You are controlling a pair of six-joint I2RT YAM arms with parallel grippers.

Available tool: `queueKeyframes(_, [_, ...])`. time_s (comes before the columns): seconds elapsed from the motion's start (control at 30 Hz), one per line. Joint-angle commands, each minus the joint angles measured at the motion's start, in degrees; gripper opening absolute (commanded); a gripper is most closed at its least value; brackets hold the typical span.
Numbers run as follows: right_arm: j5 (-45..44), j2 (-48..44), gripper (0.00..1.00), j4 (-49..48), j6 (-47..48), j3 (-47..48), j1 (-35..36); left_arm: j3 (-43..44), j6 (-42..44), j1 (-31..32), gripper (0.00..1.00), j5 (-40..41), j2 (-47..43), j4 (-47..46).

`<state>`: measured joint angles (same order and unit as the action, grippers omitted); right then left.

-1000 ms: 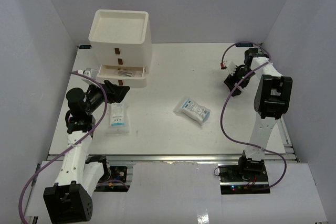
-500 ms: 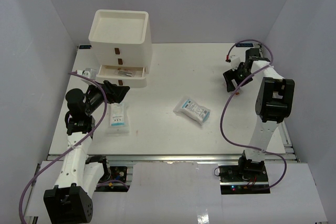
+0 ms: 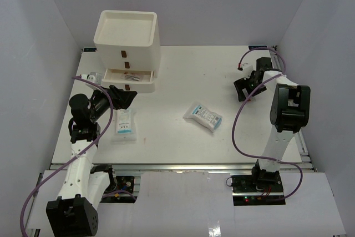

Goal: Organize the makeup

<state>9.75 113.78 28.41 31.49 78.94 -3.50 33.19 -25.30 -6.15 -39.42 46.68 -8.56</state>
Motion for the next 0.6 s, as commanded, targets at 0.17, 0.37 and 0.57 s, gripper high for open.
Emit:
queueKeyframes(0.17, [2.2,-1.6,0.35,0.2,-1.7,-2.2,0.4,-0.8,-0.8,0.1,0.98,-5.0,-0.6,-4.2])
queueKeyframes(0.37, [6.6,-7.5,0.15,0.0,-0.8,-4.4,0.8,-1.2,-1.6,0.3,0.98,-7.4,-0.4,-6.1])
queueKeyframes(0.57, [10.0,-19.5,0.13,-0.2,5.8,-10.8,8.0,-1.1,-1.8,0.6,0.98,-7.8,-0.8,-6.2])
